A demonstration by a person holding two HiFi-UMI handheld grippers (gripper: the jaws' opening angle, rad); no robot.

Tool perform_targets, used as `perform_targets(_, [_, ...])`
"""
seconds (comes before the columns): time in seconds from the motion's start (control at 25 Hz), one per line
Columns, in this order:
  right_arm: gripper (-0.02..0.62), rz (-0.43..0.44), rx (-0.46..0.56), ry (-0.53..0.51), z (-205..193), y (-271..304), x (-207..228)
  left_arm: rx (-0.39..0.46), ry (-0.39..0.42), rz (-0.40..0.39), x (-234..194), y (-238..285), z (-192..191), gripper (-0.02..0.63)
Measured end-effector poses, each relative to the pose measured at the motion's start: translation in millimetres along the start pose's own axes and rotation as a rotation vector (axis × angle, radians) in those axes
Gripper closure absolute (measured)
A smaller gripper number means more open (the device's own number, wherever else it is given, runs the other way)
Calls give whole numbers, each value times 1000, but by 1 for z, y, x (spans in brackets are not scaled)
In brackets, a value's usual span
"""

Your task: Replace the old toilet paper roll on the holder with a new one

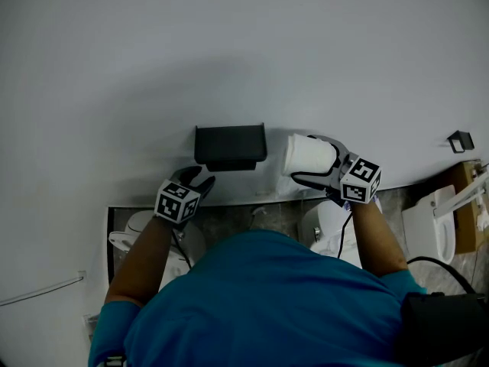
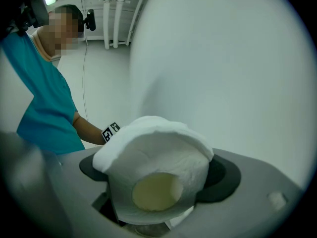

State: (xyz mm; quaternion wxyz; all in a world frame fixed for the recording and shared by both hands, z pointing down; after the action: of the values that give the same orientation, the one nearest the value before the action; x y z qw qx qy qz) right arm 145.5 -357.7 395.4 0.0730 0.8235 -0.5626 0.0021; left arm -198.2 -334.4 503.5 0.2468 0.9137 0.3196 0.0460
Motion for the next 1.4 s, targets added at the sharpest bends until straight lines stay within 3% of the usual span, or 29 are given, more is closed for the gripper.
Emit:
perform_targets(0.4, [115,54,-115,-135,63,34,-11,60,-153,31,-2,-58,-42,422])
perform_targets(0.76, [115,128,-399,-318,119,85,-17,117,-254,64,-6,-101,-73,422])
perform_targets(0.92, [115,186,-567,-399,127,115,-27,150,-283,73,-5,-116,-83,422])
perform_targets(1.2, [115,246,-809,-518,118,165,-45,282,-317,111,-8,-139,-85,425])
perform_targets(1.4, [115,229,-922,-535,105,191,-49,352,-327,122,-12,-149,-82,511])
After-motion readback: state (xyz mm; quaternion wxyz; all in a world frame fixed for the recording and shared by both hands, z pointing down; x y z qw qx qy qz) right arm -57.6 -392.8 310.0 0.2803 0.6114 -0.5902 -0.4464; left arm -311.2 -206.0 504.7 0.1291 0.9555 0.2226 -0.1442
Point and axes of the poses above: the fingertips, and each gripper's own axes: y forward along the fingers, x to its right, z out of its top, the point moved 8 cm from there along -y, backward along the fingers, and after that the axes turned 6 degrees about x, right-handed, at the moved point
